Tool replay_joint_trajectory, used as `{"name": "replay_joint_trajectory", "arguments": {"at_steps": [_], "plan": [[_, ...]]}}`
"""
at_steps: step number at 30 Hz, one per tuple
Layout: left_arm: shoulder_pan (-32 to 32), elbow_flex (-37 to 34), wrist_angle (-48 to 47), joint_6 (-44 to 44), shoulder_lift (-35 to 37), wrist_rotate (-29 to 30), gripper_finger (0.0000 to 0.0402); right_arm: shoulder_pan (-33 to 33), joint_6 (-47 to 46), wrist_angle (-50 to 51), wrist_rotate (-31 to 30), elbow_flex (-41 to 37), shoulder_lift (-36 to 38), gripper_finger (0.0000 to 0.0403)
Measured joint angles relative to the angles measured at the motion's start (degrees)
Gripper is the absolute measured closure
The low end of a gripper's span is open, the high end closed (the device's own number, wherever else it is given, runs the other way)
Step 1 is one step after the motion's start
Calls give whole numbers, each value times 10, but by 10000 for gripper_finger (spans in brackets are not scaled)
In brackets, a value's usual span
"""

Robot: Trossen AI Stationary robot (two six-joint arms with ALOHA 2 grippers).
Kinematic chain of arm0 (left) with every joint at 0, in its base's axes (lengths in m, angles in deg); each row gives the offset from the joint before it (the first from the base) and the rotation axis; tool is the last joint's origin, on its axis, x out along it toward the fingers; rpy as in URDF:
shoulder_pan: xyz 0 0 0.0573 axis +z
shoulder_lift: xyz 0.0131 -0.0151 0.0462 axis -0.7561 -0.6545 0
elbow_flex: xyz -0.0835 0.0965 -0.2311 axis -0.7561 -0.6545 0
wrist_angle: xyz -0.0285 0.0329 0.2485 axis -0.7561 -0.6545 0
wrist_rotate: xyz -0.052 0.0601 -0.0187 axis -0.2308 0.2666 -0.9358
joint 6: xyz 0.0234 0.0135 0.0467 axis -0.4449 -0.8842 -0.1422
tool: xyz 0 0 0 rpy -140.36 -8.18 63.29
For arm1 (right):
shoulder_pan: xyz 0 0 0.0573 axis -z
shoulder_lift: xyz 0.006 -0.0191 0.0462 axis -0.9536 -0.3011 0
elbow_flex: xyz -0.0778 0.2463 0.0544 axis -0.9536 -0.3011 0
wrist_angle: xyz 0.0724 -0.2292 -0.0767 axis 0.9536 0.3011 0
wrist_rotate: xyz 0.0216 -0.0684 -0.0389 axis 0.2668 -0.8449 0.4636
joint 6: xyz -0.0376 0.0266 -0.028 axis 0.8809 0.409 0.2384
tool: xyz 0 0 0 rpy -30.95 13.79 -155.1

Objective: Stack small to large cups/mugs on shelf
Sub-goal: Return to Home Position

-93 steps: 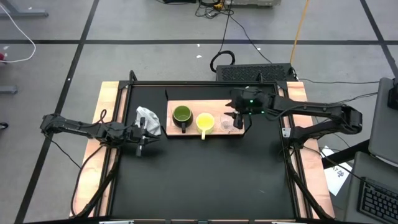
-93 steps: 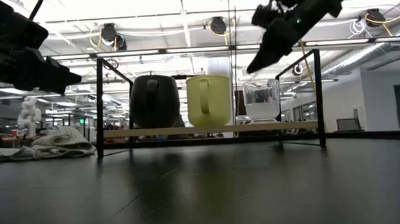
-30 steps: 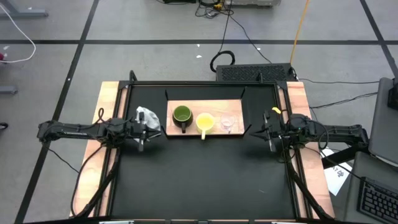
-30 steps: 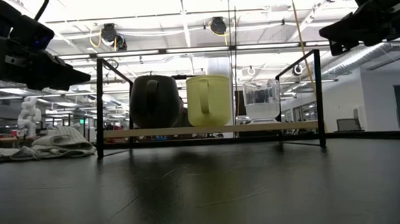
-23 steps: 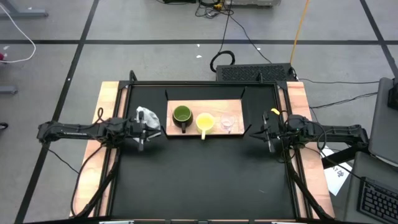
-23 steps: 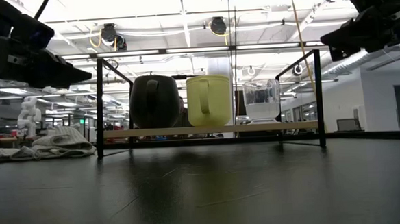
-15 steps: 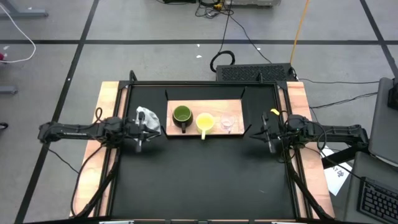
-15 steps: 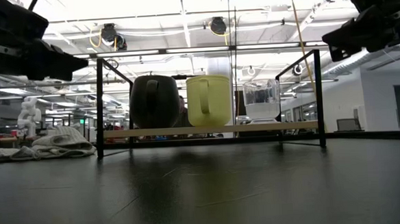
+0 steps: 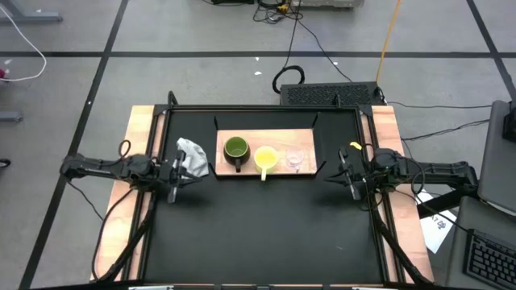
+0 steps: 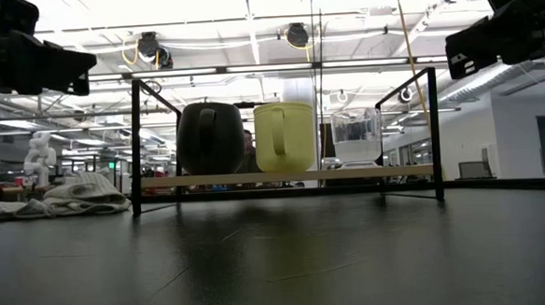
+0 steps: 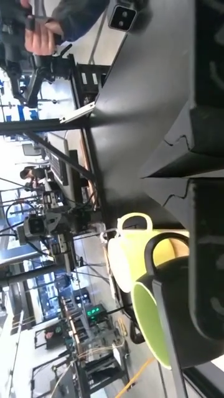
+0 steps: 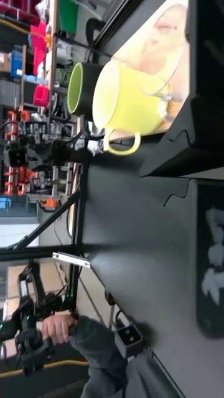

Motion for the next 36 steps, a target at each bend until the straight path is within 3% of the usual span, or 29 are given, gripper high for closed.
{"name": "replay_joint_trajectory", "arguments": {"at_steps": [12, 36], "plan": [[-60, 0, -14, -30, 20, 39, 401, 0, 10, -1, 2, 0, 0, 403], [-68, 0, -33, 19, 19, 37, 381, 0, -19, -66, 2, 0, 0, 403]]}}
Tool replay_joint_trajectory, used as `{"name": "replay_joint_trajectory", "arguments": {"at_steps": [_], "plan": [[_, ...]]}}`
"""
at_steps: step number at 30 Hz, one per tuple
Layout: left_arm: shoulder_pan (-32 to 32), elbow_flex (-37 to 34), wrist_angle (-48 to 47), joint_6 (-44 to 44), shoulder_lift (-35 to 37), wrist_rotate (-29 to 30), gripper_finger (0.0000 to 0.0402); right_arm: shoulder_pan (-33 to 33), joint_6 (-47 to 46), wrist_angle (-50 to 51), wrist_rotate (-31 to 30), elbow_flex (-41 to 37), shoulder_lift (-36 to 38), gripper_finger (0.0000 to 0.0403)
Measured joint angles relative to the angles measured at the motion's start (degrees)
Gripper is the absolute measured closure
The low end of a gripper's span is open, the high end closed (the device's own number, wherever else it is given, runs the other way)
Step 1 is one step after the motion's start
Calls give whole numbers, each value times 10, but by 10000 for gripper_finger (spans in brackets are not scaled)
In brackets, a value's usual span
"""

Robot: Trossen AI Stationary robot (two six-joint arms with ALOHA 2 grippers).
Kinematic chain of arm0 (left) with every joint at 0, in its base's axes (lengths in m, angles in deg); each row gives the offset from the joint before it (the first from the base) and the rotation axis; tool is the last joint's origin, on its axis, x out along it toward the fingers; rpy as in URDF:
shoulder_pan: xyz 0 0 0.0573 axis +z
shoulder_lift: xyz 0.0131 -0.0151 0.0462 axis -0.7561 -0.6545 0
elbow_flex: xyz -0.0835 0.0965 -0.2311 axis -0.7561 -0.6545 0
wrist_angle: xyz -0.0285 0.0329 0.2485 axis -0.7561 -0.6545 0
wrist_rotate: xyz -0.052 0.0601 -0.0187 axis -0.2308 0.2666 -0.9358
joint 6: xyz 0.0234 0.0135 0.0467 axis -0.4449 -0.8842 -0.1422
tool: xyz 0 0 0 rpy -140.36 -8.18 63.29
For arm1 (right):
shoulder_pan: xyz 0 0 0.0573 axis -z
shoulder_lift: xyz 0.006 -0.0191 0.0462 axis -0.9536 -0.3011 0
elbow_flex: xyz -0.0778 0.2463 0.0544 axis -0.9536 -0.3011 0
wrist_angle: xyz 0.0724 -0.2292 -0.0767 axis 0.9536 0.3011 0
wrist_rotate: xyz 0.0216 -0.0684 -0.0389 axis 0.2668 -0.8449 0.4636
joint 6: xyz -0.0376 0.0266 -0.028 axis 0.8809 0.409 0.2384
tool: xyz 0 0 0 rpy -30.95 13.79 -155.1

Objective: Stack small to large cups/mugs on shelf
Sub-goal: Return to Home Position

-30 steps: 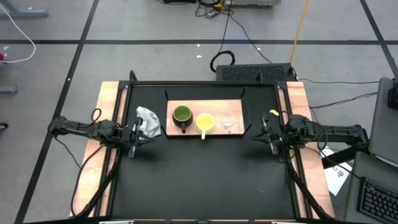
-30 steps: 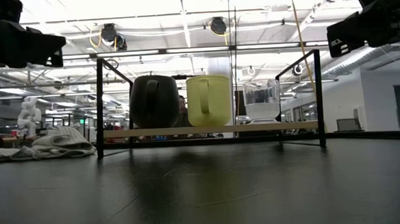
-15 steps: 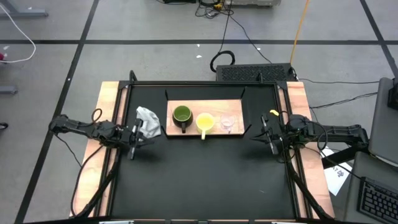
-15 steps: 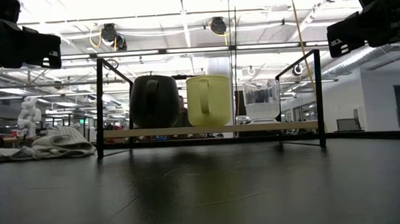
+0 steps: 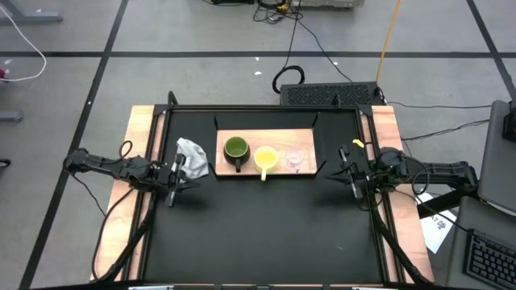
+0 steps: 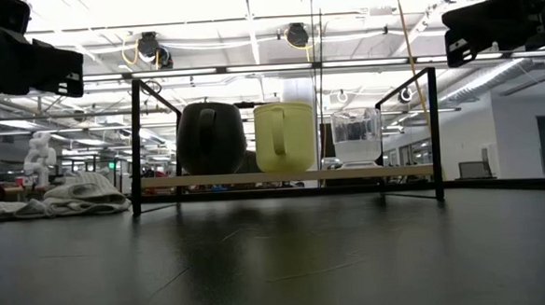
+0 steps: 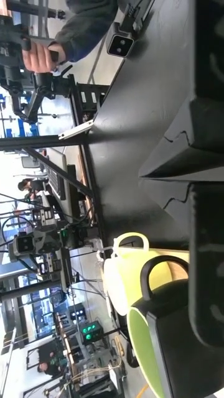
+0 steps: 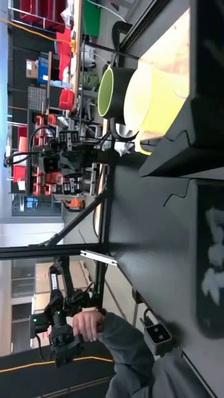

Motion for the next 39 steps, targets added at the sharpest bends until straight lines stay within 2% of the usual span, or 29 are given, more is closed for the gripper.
{"name": "replay_joint_trajectory", "arguments": {"at_steps": [39], "plan": [[0, 0, 2, -2, 0, 0, 380, 0, -11, 1, 0, 0, 0, 403]]}}
